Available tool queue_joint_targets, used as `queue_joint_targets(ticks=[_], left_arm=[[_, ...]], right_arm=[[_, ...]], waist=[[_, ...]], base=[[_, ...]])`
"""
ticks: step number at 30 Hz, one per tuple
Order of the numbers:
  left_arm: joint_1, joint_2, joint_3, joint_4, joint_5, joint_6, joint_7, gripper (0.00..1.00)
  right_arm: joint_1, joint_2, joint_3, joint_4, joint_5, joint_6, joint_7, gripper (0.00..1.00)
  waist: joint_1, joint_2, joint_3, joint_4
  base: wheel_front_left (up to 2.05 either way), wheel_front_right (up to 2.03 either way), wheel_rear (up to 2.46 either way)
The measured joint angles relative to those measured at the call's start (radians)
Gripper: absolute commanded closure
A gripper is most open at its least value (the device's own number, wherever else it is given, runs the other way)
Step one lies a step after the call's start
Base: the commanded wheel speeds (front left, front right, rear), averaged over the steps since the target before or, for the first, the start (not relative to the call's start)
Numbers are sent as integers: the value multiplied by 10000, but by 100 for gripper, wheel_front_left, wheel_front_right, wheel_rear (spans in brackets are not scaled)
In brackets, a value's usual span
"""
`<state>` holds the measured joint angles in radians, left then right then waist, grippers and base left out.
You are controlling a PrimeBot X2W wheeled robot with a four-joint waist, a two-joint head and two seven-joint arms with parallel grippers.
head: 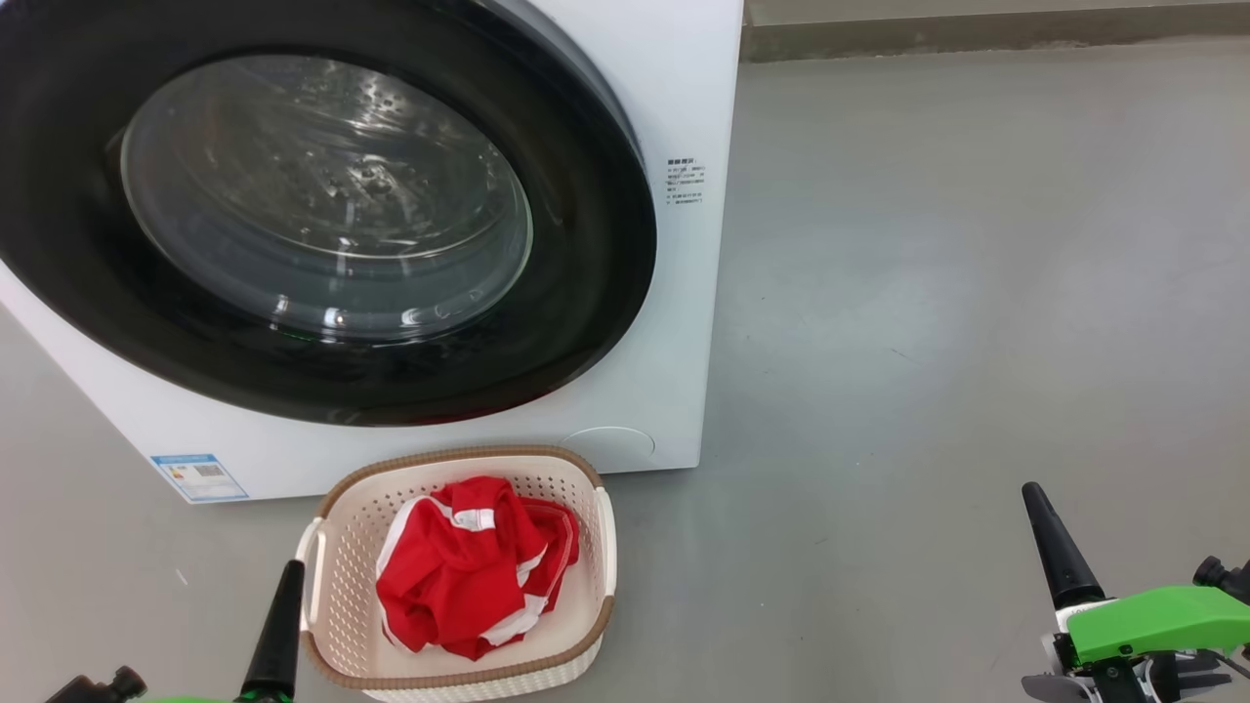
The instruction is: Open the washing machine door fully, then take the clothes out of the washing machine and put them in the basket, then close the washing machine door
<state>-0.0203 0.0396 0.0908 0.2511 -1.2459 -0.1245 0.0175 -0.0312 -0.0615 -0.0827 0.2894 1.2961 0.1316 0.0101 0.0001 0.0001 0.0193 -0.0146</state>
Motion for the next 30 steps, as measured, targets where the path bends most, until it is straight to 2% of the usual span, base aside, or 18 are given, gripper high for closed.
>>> queue_joint_targets(ticks=[30], left_arm=[[-472,0,-27,134,-3381,0,855,100]], right_arm=[[-236,102,-362,-117,2847,-4,882,100]], waist=[[-1,0,-157,141]], base=[[0,0,0]])
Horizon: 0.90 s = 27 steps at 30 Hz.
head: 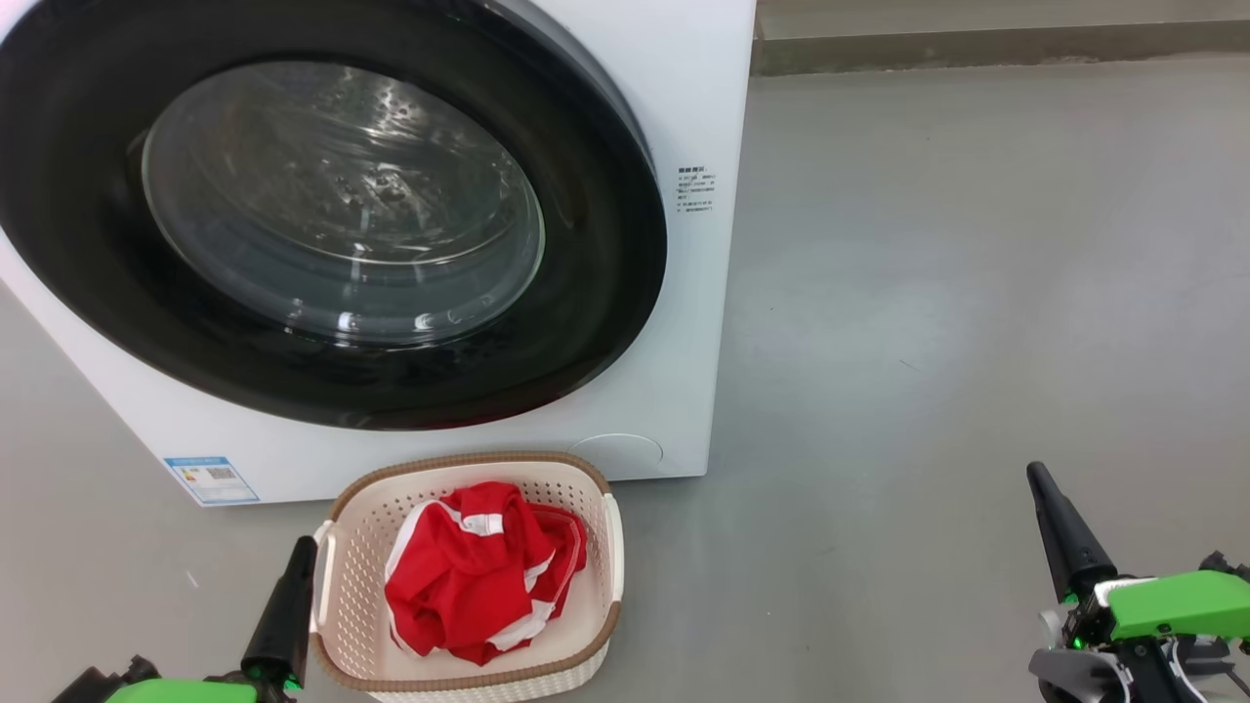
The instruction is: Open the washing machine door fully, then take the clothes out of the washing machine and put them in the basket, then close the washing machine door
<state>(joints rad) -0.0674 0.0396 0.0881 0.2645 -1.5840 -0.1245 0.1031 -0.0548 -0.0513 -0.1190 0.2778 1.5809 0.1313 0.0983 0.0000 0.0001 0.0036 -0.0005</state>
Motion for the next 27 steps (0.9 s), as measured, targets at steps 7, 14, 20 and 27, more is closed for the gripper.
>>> queue_joint_targets(ticks=[7,14,20,27], left_arm=[[0,0,-2,10,-178,0,58,100],[0,0,-2,12,-178,0,58,100],[0,0,-2,12,-178,0,58,100],[0,0,-2,12,-178,0,58,100]], right_arm=[[-120,6,-21,-36,297,-2,50,100],[-120,8,-25,-36,297,-10,75,100],[-120,10,-27,-36,297,-10,77,100],[-120,13,-29,-36,297,-10,77,100]], waist=[[0,0,-6,5],[0,0,-6,5],[0,0,-6,5],[0,0,-6,5]], base=[[0,0,0],[0,0,0],[0,0,0],[0,0,0]])
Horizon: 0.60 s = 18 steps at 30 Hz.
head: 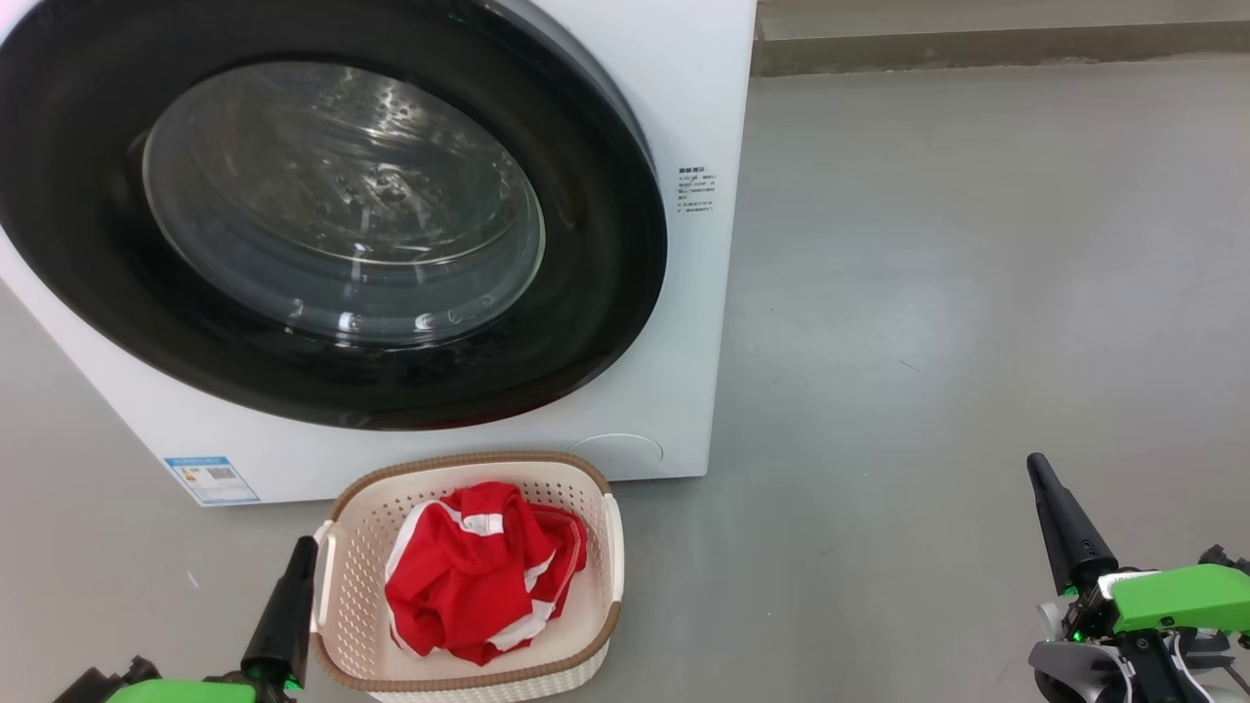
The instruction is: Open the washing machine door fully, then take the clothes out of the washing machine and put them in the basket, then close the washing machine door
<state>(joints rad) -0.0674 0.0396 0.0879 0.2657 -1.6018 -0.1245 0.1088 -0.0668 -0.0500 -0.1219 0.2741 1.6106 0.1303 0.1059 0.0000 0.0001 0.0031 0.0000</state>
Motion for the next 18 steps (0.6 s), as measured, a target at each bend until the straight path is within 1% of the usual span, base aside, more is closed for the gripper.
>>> queue_joint_targets(ticks=[18], left_arm=[[0,0,-2,0,0,0,0,100]], right_arm=[[0,13,-15,0,0,0,0,100]], waist=[[0,0,0,0]], base=[[0,0,0]])
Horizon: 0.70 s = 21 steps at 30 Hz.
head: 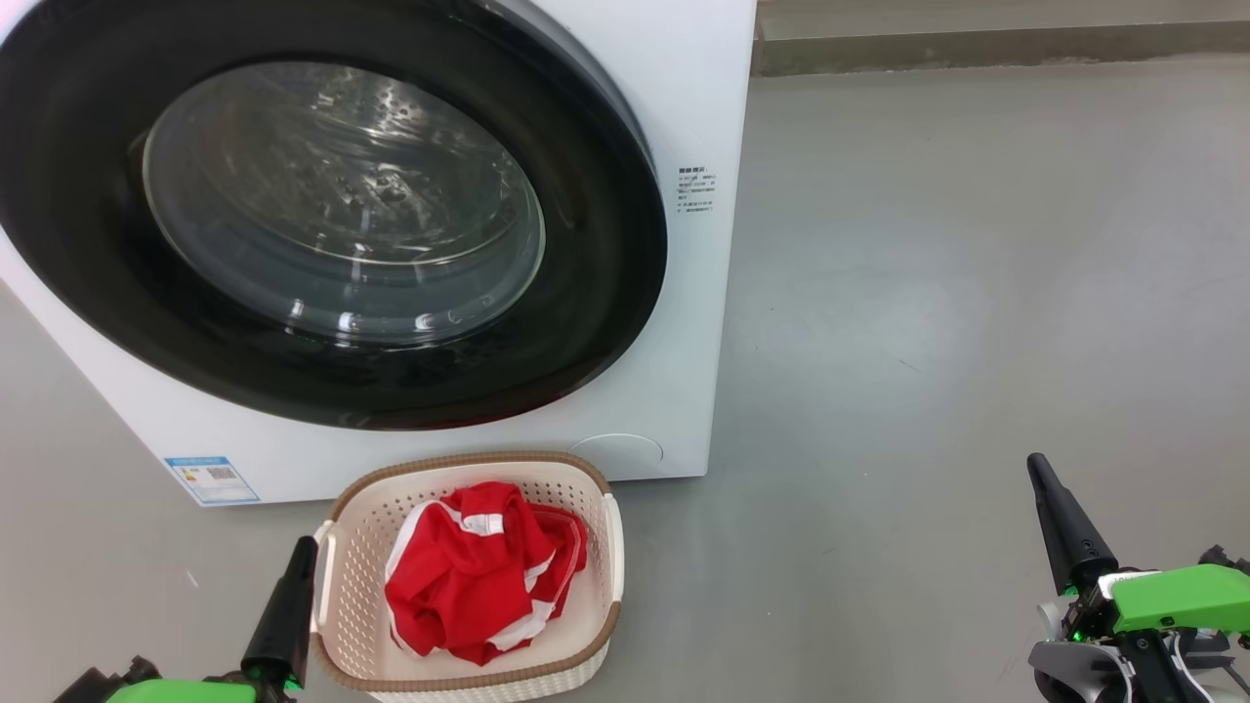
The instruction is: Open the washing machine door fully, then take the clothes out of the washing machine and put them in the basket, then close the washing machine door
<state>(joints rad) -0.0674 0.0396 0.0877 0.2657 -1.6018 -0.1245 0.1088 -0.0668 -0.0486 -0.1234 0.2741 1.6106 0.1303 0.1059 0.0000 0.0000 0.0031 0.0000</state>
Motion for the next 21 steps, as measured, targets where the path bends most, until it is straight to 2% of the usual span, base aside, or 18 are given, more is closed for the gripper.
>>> queue_joint_targets(ticks=[21], left_arm=[[0,0,0,0,0,0,0,100]], right_arm=[[0,13,-17,0,0,0,4,100]], waist=[[0,0,0,0]], base=[[0,0,0]])
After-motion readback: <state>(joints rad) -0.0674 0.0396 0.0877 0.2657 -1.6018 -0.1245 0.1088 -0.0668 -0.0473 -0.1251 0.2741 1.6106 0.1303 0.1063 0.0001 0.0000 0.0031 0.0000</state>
